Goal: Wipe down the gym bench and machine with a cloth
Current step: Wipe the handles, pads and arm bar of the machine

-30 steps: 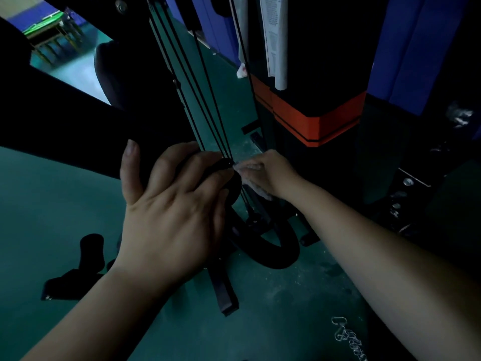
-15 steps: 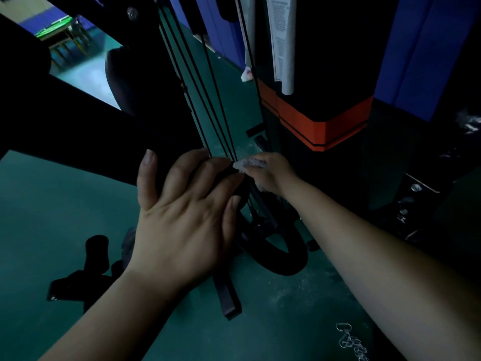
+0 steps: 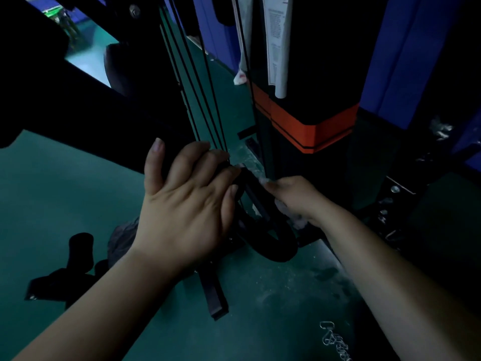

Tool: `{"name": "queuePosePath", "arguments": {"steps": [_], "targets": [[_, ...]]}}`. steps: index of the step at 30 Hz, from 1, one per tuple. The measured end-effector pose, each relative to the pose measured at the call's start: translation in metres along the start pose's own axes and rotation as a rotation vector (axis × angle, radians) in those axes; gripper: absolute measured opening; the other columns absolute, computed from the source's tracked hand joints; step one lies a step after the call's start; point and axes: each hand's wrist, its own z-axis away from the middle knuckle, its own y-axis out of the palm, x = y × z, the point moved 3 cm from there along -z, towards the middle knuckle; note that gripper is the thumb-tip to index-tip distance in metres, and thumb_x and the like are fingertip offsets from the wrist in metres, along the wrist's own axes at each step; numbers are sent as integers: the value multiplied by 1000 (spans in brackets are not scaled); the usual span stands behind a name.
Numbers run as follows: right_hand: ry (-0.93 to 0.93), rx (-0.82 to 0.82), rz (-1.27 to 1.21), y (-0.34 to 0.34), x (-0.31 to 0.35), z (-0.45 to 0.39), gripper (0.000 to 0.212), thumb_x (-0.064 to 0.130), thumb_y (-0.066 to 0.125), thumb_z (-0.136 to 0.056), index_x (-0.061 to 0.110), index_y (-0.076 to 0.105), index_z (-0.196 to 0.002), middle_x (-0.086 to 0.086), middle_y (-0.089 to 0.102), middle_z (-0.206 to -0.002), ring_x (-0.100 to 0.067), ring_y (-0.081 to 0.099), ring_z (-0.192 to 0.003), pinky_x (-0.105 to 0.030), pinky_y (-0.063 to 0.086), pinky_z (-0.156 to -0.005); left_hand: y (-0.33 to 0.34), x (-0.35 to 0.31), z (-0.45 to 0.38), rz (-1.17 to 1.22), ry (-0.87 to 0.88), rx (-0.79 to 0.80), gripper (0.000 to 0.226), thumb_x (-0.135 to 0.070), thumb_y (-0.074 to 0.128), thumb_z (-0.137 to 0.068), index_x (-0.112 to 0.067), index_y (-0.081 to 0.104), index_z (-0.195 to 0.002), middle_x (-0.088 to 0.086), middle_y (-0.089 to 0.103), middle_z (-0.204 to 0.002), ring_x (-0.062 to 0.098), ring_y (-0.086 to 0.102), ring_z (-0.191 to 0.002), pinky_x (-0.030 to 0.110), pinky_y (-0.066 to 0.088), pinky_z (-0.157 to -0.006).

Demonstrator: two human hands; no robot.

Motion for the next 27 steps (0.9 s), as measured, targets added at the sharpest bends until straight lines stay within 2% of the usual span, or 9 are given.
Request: {"name": "queuePosePath", "arguments": {"steps": [5,7,9,14,17,20,23,25,27], "targets": [[41,-57,-35,-17,0,54,36,55,61,-84,19,68,-88,-9,56,-59,-21,48,-49,-25,37,-47,-1,1,3,35,38,-87,39,-33,32,-99,-22,67,-113,-4,63,-120,24,46,-127,43,-3,-116],[-2,-155,-94,-15,-4,73,38,46,62,-86,11,68,-97,-14,56,-66,-24,50,-57,-31,37,-51,1,0,10,98,55,-139,37,-31,36,-98,-20,68,-113,-3,63,-122,23,47,-127,42,3,-117],[-11,-224,-107,-8,-14,90,40,38,61,-89,1,65,-102,-14,56,-67,-20,51,-55,-24,37,-48,6,-1,23,197,70,-196,36,-28,40,-97,-17,65,-119,-1,61,-126,23,46,-128,42,10,-118],[21,-382,-90,13,-33,120,14,24,56,-95,24,69,-91,-13,70,-86,-9,56,-58,-17,41,-48,32,4,72,527,-40,-256,43,-10,57,-82,-8,60,-124,10,56,-122,32,52,-109,38,36,-98],[96,-409,-172,36,-43,129,17,21,56,-94,23,63,-109,3,66,-71,-5,57,-55,-17,42,-48,56,10,90,747,-170,-107,33,-9,56,-85,-14,61,-117,2,52,-114,24,54,-99,33,45,-85],[117,-443,-171,75,-53,136,29,35,59,-92,30,51,-119,4,63,-109,-13,62,-93,-34,53,-78,82,5,100,1082,-181,215,36,-20,59,-93,-28,54,-127,-6,50,-122,7,55,-99,22,46,-89],[59,-453,-298,122,-49,141,30,38,57,-92,27,52,-120,-1,63,-114,-19,65,-97,-46,53,-90,106,-4,112,1339,-142,410,46,-36,55,-93,-31,45,-138,-5,48,-134,5,51,-116,27,43,-102],[8,-471,-396,148,-43,138,33,39,52,-95,28,51,-126,1,64,-118,-13,65,-101,-41,53,-91,113,-10,119,1522,-188,522,58,-54,50,-90,-35,37,-144,-7,42,-143,6,44,-128,33,40,-108],[-4,-472,-530,169,-40,135,35,40,45,-98,33,49,-132,8,64,-118,-8,64,-103,-32,51,-90,116,-14,122,1692,-244,550,56,-48,47,-95,-33,33,-146,-8,37,-149,3,39,-132,28,34,-111]]}}
